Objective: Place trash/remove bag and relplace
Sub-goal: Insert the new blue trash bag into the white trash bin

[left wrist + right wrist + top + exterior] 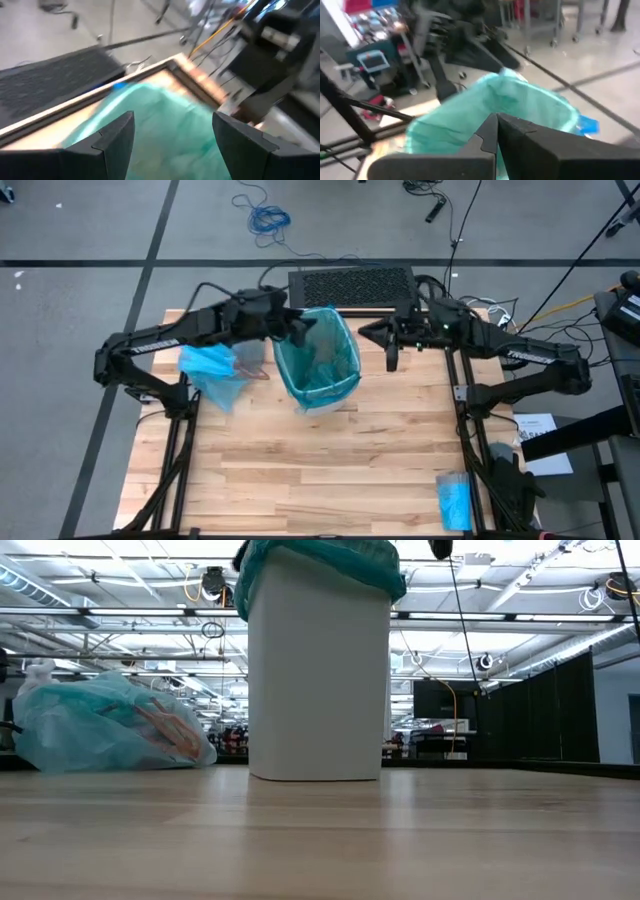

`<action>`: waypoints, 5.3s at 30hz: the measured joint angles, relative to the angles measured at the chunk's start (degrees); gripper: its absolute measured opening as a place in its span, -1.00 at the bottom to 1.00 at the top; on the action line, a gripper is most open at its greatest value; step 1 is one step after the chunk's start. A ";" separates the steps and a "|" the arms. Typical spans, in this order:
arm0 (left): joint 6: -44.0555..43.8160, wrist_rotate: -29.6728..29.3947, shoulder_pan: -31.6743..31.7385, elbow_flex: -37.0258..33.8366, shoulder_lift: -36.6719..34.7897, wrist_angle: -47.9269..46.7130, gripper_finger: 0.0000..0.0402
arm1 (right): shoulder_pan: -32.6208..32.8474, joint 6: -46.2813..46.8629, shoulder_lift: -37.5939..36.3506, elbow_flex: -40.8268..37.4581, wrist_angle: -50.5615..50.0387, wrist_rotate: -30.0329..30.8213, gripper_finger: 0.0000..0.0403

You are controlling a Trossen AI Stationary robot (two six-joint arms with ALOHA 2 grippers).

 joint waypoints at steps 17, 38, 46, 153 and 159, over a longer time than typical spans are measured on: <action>9.98 5.14 9.77 7.08 -2.19 -30.97 0.30 | -7.46 2.73 18.61 19.41 -14.93 -4.17 -0.53; 26.24 3.40 15.75 6.86 -0.78 -29.13 0.30 | -6.51 4.55 22.75 28.25 -23.34 2.42 -0.40; 27.51 11.90 24.30 6.86 0.25 -31.58 0.30 | 1.69 6.31 24.74 28.20 -22.00 4.27 -0.40; 18.26 20.13 -0.54 1.20 -3.93 -22.10 0.30 | 3.40 -4.65 41.64 28.12 -45.02 0.48 -0.40; 17.06 19.21 -1.83 1.20 -3.93 -22.10 0.30 | 3.37 -4.39 41.58 28.12 -44.98 0.87 -0.40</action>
